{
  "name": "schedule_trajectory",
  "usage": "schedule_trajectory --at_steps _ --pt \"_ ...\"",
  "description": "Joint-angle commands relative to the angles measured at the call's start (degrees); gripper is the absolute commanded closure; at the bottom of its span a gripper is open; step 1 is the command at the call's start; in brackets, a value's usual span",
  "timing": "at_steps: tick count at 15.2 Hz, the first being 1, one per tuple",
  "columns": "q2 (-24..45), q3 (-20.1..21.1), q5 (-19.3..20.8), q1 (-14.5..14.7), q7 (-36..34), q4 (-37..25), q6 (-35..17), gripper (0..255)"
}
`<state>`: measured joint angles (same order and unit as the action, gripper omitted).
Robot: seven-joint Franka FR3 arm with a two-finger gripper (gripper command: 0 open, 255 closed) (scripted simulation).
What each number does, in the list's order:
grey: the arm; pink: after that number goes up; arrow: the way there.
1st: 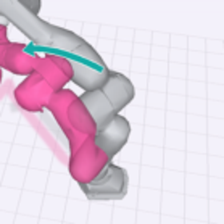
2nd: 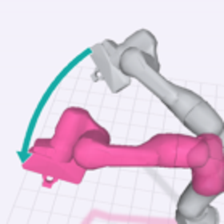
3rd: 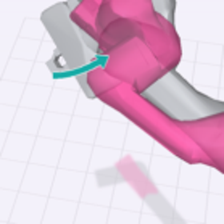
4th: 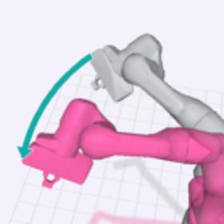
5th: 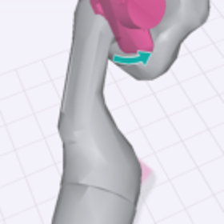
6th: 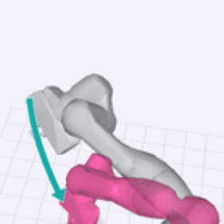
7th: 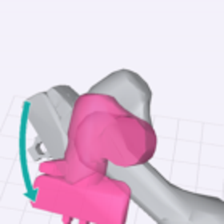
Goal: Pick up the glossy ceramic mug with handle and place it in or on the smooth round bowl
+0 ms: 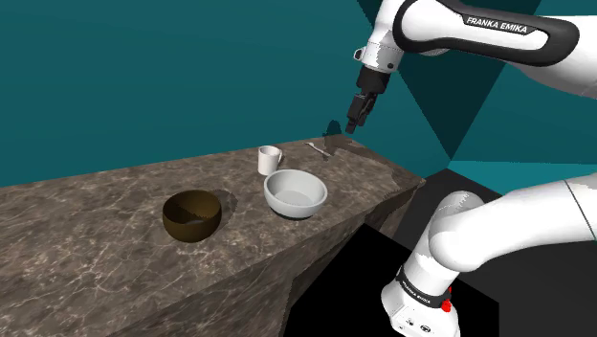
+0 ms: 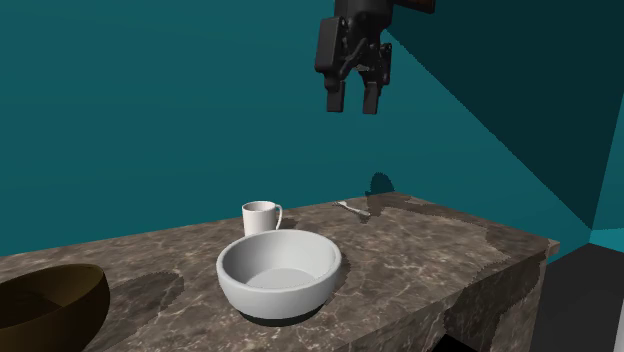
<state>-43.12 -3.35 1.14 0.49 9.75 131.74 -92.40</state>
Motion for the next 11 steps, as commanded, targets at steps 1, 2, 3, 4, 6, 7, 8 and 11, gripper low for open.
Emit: schedule_trajectory --at_steps 1,2,3,4,6,7,8,11 --pt "0.0 0.0 0.0 0.0 0.0 0.0 0.0 0" --pt "1.7 0.0 0.0 0.1 0.0 0.1 -1.7 0" --pt "3.4 0.1 0.1 0.1 -0.1 0.0 -3.4 0" --pt "5.2 0.1 0.1 0.2 -0.1 -0.1 -5.1 0" --pt "8.9 0.1 0.2 0.3 -0.2 -0.5 -8.3 0" --pt "10.8 0.1 0.2 0.4 -0.2 -0.9 -9.8 0" --pt "12.8 0.1 0.2 0.4 -0.3 -1.3 -11.3 0" --pt "18.8 0.2 0.3 0.6 -0.4 -3.0 -15.5 0"
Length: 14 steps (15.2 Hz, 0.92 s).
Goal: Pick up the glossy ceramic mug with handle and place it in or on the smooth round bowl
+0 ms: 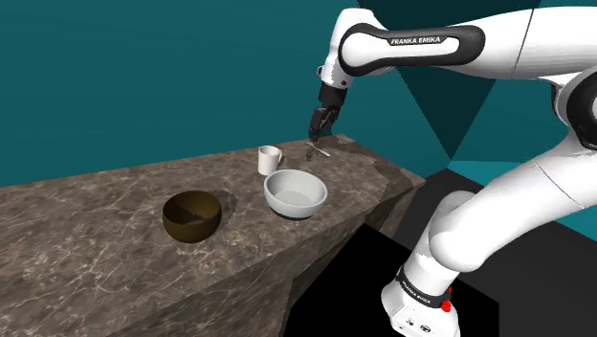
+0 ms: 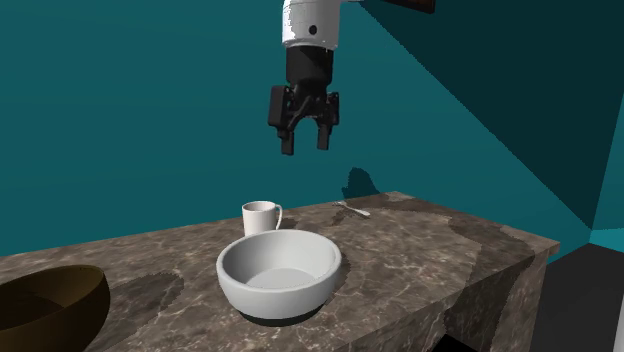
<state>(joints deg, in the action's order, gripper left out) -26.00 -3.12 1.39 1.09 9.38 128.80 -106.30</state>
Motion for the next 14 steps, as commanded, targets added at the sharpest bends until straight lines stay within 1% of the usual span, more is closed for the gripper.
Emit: schedule_trajectory --at_steps 1,8,14 --pt "3.7 0.0 0.1 0.1 0.0 -0.8 -2.9 0" --pt "18.6 0.1 0.3 0.3 -0.3 -8.1 -10.3 0" --pt "31.7 0.2 0.4 0.4 -0.5 -17.4 -14.0 0"
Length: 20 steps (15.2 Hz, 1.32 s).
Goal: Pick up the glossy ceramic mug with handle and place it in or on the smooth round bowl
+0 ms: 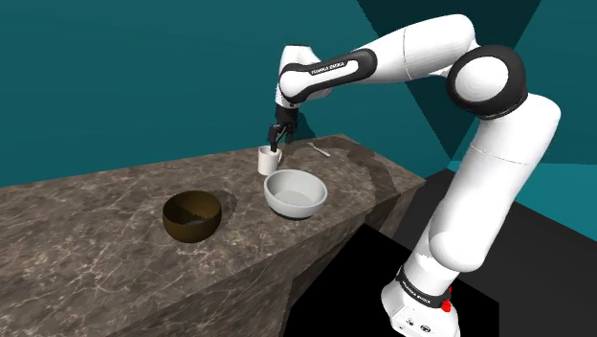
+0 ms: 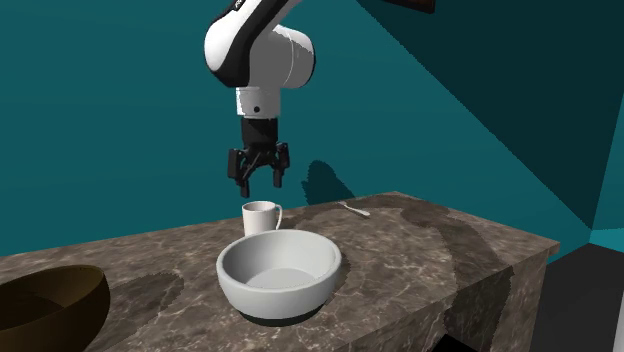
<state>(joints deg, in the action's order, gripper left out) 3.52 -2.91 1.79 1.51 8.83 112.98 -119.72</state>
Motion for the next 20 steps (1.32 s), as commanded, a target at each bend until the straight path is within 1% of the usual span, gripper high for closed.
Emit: schedule_trajectory --at_steps 1,6,7,14,20 --pt "4.4 0.0 0.1 0.0 0.1 -3.4 -1.0 0" --pt "15.8 0.0 0.2 -0.1 -0.1 -13.8 -1.8 0" --pt "15.8 0.0 0.2 -0.1 -0.1 -13.8 -1.8 0" --pt "18.5 0.0 0.1 -0.2 0.0 -11.8 -6.6 0" --pt "18.5 0.0 0.1 -0.2 0.0 -11.8 -6.6 0"
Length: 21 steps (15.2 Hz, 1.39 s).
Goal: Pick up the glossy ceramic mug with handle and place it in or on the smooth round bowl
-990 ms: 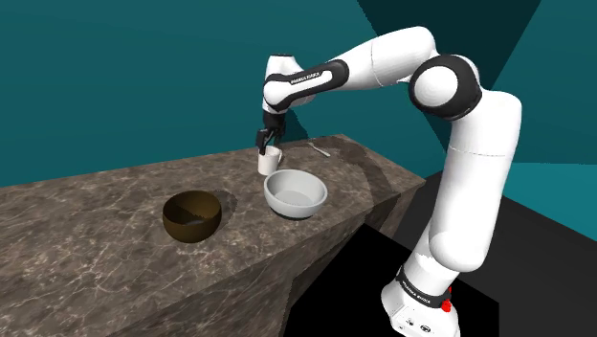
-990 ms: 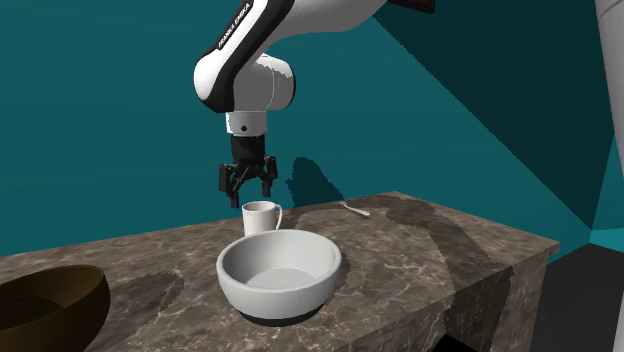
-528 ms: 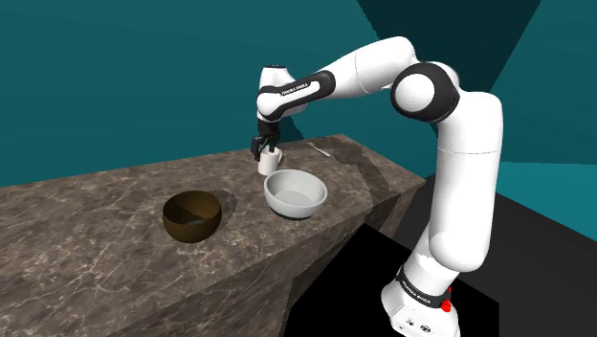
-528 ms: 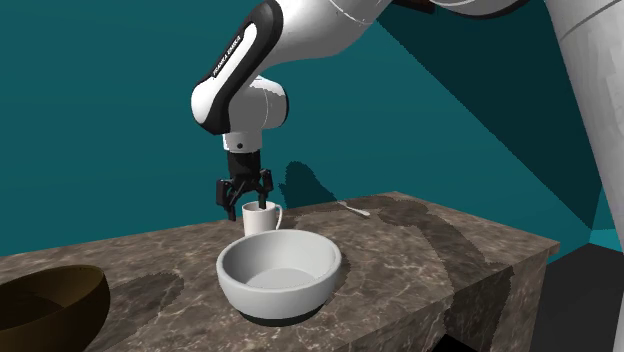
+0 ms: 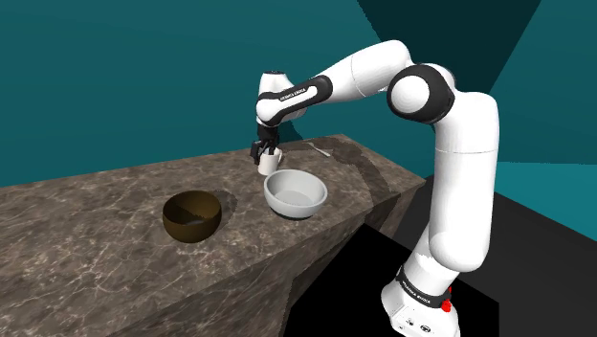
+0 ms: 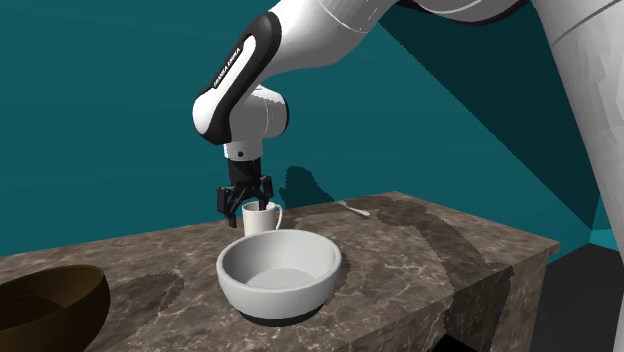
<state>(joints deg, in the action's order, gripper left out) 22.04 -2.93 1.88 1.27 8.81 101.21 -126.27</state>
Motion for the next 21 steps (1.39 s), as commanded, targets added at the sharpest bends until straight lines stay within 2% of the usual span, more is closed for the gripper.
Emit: schedule_trajectory --at_steps 1,2,3,12,21 --pt "0.0 0.0 0.0 0.0 0.0 0.0 0.0 0" --pt "0.0 0.0 0.0 0.0 0.0 0.0 0.0 0" --pt "0.0 0.0 0.0 0.0 0.0 0.0 0.0 255" --pt "0.0 0.0 0.0 0.0 0.0 0.0 0.0 255" --pt "-2.7 0.0 0.0 0.0 0.2 -3.2 5.9 255"
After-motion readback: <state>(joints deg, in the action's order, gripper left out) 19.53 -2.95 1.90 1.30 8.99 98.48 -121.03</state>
